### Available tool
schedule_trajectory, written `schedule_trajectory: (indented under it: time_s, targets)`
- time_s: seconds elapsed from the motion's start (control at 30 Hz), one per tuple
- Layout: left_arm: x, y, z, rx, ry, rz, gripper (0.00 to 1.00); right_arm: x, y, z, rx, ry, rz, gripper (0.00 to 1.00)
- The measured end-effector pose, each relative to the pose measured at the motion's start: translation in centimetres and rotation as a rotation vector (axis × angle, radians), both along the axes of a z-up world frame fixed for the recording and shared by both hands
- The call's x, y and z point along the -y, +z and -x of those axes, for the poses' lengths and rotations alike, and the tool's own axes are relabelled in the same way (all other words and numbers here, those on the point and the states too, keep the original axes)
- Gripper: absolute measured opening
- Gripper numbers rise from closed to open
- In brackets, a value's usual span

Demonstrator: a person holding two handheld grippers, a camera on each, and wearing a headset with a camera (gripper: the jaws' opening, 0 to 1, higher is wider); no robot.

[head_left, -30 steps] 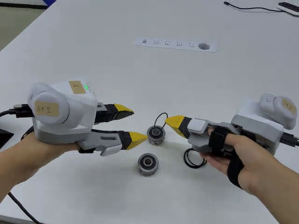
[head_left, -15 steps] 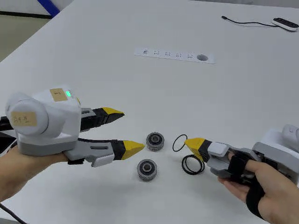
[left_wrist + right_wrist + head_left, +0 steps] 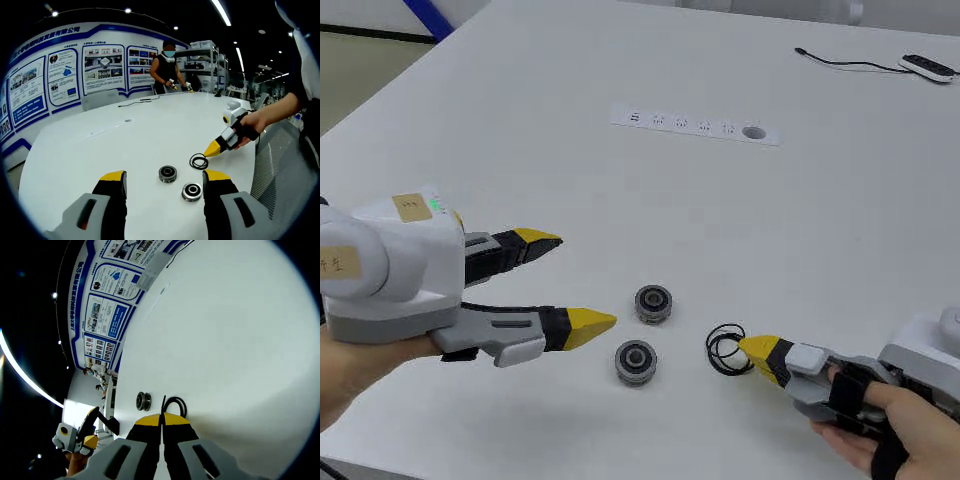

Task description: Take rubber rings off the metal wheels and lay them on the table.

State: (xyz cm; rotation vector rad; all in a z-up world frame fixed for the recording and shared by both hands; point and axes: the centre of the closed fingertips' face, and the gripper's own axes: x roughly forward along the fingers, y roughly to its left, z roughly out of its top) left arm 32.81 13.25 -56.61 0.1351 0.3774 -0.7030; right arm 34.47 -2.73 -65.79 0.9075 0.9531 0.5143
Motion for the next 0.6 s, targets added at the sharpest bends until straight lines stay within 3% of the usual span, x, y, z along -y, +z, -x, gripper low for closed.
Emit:
schedule_trajectory:
  time_s: [0.3, 0.6]
  targets:
    - [0.02, -0.22, 0.71, -0.009, 0.009, 0.011, 0.63, 1.27, -0.72, 0.22, -0.009, -0.036, 0.048, 0.02]
    - [-0.15, -0.08, 1.08, -0.006, 0.019, 0.018, 0.64, 1.28, -0.76, 0.61, 0.024, 0.005, 0.124, 0.11]
